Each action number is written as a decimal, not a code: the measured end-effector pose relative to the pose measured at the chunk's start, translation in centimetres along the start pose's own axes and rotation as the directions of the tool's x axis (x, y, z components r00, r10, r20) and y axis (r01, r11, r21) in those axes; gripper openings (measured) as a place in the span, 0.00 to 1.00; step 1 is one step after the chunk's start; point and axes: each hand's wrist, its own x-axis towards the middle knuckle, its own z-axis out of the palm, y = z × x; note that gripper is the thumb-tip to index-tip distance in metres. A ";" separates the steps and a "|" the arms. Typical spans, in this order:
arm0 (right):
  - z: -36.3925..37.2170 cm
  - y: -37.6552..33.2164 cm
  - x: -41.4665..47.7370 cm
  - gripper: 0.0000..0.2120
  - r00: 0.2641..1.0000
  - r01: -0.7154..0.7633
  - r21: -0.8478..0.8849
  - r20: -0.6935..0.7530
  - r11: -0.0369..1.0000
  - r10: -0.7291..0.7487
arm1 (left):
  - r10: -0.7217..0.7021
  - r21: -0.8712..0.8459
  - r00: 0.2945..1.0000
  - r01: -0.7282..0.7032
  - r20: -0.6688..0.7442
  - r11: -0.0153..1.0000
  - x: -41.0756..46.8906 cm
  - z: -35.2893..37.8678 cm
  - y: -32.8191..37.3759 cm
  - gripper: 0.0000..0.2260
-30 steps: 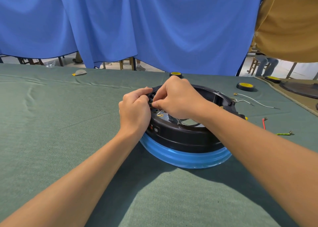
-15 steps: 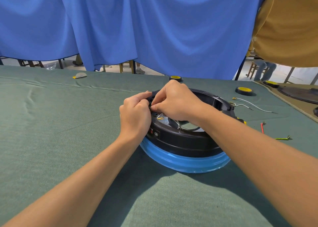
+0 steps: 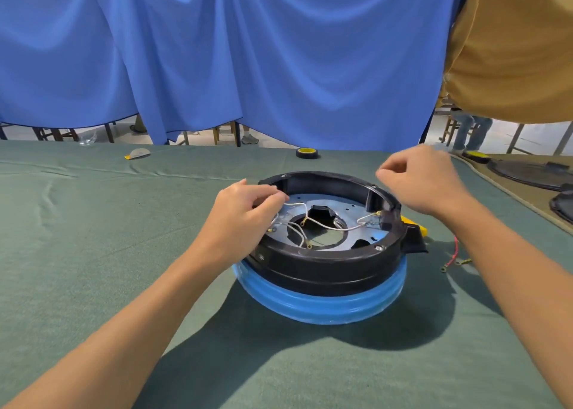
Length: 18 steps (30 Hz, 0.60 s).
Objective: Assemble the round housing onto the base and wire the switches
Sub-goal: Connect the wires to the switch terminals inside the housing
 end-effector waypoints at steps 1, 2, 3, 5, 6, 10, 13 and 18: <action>0.1 1.2 0.2 0.08 0.998 -0.062 -0.017 0.017 0.998 0.063 | -0.002 0.040 0.999 0.001 0.036 0.999 0.1 -0.2 0.3 0.11; 0.2 2.3 0.3 0.08 0.993 -0.109 -0.037 0.048 0.993 0.111 | -0.010 0.075 0.998 0.005 0.060 0.997 0.2 -0.3 0.6 0.10; 0.5 3.2 0.4 0.07 0.986 -0.139 -0.059 0.084 0.988 0.144 | -0.015 0.113 0.997 0.007 0.071 0.994 0.4 -0.3 1.0 0.10; 1.0 4.5 0.6 0.07 0.976 -0.160 -0.092 0.135 0.983 0.171 | 0.000 0.203 0.997 -0.015 0.072 0.979 0.7 0.4 2.2 0.11; 1.2 5.0 0.7 0.07 0.974 -0.165 -0.094 0.140 0.982 0.177 | 0.032 0.246 0.996 -0.051 0.082 0.968 0.8 1.0 3.2 0.11; 1.2 6.9 1.0 0.07 0.968 -0.180 -0.119 0.152 0.976 0.197 | 0.152 0.426 0.958 -0.247 0.244 0.870 1.1 4.2 8.0 0.12; 0.8 8.8 1.0 0.12 0.946 -0.185 -0.213 0.224 0.959 0.232 | 0.158 0.510 0.917 -0.339 0.366 0.790 2.7 7.1 10.0 0.15; 1.4 11.0 1.3 0.23 0.912 -0.081 -0.290 0.364 0.954 0.188 | 0.060 0.473 0.877 -0.313 0.477 0.823 4.2 10.4 9.7 0.24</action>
